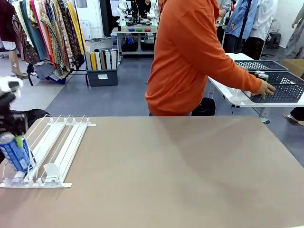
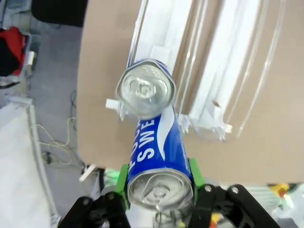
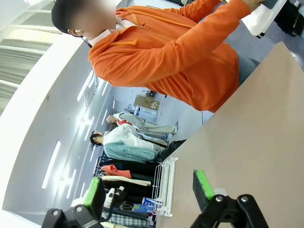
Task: Retrieve and store the cans from the dispenser.
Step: Pick up one can from the Automatic Can Dispenser and place it in the middle of the table.
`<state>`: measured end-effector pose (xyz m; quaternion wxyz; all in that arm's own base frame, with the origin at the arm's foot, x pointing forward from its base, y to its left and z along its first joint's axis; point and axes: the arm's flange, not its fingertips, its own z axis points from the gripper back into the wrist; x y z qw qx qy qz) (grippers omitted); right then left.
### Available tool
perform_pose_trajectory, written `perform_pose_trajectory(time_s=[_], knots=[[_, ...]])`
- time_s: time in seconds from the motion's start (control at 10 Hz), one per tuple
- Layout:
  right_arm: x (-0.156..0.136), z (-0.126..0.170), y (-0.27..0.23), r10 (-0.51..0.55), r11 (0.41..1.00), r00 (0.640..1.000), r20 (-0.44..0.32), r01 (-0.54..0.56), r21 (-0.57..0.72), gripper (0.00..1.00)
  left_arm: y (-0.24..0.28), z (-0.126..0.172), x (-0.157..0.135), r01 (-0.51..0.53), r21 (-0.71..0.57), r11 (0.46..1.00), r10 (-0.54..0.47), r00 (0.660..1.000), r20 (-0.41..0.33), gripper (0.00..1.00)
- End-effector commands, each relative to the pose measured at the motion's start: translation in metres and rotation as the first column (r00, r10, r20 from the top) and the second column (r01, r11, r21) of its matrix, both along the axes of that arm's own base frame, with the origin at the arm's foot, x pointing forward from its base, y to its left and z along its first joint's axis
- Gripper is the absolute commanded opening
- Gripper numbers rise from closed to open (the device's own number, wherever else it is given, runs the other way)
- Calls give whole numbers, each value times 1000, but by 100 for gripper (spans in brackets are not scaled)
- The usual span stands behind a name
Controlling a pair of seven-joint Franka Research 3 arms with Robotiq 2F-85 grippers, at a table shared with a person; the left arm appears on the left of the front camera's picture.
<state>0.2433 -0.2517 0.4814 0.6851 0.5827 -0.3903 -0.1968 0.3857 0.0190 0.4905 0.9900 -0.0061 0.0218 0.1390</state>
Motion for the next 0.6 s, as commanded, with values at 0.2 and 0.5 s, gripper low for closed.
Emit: perform_pose_trajectory(time_s=[0.2, 0.5], knots=[[3, 4, 0, -11, 1000, 999, 33, 11, 7, 100, 15, 120, -40, 51, -96, 994, -37, 989, 142, 0], [3, 4, 0, -11, 1000, 999, 33, 11, 7, 100, 40, 144, -50, 62, -210, 976, -16, 977, 212, 0]])
